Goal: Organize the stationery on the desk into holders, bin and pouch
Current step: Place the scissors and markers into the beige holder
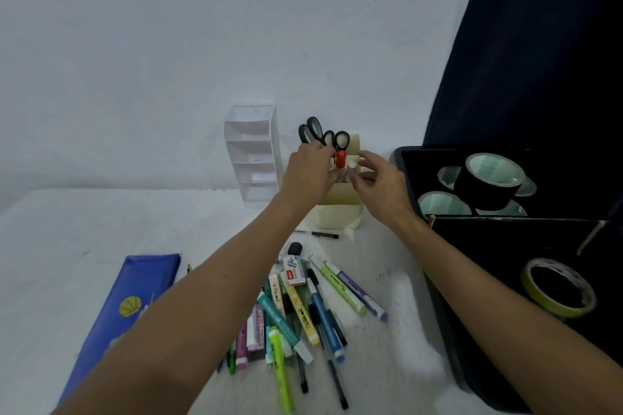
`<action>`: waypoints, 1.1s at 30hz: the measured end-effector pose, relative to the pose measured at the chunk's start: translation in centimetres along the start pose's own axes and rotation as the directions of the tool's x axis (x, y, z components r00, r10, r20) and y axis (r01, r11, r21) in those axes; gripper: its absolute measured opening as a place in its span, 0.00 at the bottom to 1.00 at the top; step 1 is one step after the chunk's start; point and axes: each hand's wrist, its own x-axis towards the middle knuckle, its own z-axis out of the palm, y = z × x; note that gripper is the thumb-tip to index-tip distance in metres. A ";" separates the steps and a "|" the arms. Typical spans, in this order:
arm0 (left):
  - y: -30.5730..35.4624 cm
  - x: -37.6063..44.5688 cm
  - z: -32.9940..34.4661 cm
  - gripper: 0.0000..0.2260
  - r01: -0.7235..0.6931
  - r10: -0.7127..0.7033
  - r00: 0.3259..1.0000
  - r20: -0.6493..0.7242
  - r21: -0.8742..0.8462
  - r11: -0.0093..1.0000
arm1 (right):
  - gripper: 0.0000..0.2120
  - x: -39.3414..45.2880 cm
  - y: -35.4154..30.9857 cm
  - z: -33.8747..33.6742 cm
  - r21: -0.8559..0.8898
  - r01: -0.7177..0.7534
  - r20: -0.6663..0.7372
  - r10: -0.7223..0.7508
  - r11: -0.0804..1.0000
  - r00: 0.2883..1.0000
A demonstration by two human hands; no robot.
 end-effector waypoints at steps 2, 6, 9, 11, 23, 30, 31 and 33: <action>-0.1 0.0 -0.2 0.10 -0.003 0.003 1.000 -0.014 -0.016 1.000 | 0.19 -0.1 0.0 0.0 -0.034 0.011 -0.024 -0.012 0.999 1.000; 0.0 0.5 -0.2 0.11 0.032 -0.032 0.999 0.024 -0.009 0.999 | 0.17 -0.1 0.4 0.2 -0.083 0.008 -0.026 -0.010 0.997 1.000; 0.1 0.7 0.0 0.14 0.050 -0.053 0.995 0.086 0.035 0.998 | 0.16 0.0 0.6 0.0 -0.106 0.002 -0.015 -0.004 0.994 1.000; 0.3 0.7 0.0 0.14 0.065 -0.063 0.995 0.074 -0.020 0.998 | 0.17 0.0 0.7 -0.1 -0.102 0.003 -0.014 -0.005 0.995 1.000; 0.2 0.1 -0.2 0.15 0.116 -0.120 0.987 0.109 0.041 0.992 | 0.18 -0.3 0.3 -0.3 -0.100 -0.011 -0.021 0.009 0.995 1.000; 0.3 0.2 -1.3 0.14 0.070 -0.073 0.995 0.061 0.058 0.996 | 0.14 0.3 0.2 0.0 -0.152 -0.010 -0.017 0.008 0.988 1.000; 0.3 0.4 -1.2 0.14 0.056 -0.064 0.994 0.085 0.091 0.994 | 0.13 0.6 0.1 0.0 -0.168 -0.009 -0.016 0.006 0.986 1.000; 0.3 0.6 -1.1 0.15 0.046 -0.063 0.989 0.131 0.128 0.991 | 0.12 1.0 -0.3 0.0 -0.175 -0.015 -0.029 0.010 0.984 1.000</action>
